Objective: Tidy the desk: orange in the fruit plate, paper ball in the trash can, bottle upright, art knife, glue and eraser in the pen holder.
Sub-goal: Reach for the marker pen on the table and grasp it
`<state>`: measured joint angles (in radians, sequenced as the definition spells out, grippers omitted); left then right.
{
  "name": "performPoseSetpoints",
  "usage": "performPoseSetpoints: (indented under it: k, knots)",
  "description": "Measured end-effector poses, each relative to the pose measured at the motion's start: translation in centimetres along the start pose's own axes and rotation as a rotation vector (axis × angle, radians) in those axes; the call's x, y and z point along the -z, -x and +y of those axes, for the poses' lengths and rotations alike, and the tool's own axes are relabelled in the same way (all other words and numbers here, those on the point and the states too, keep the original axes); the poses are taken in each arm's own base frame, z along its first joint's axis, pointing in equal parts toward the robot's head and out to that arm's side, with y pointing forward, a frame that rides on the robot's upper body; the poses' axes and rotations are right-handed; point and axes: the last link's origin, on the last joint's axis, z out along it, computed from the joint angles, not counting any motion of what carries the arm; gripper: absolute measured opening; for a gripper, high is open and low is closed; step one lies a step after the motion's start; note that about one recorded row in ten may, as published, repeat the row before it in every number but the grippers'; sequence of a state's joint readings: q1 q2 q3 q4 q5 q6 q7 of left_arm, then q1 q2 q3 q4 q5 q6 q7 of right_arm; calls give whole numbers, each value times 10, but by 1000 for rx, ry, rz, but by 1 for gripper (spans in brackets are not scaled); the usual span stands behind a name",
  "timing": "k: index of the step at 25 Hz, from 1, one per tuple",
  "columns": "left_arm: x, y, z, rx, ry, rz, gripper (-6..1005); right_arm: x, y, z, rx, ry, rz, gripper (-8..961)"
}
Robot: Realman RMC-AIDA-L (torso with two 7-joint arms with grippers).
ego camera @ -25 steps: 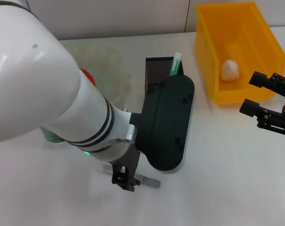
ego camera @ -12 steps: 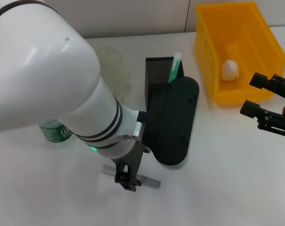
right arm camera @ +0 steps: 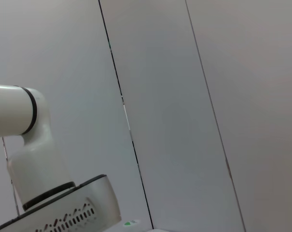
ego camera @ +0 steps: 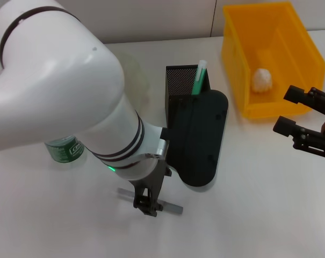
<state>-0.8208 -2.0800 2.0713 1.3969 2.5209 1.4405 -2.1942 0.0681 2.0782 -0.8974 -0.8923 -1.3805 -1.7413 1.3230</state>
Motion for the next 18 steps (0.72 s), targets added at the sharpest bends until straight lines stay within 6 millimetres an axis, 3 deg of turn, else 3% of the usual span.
performPoseSetpoints:
  k: [18]
  knots:
    - [-8,0,1,-8,21,-15,657,3,-9,0,24,0,82,815]
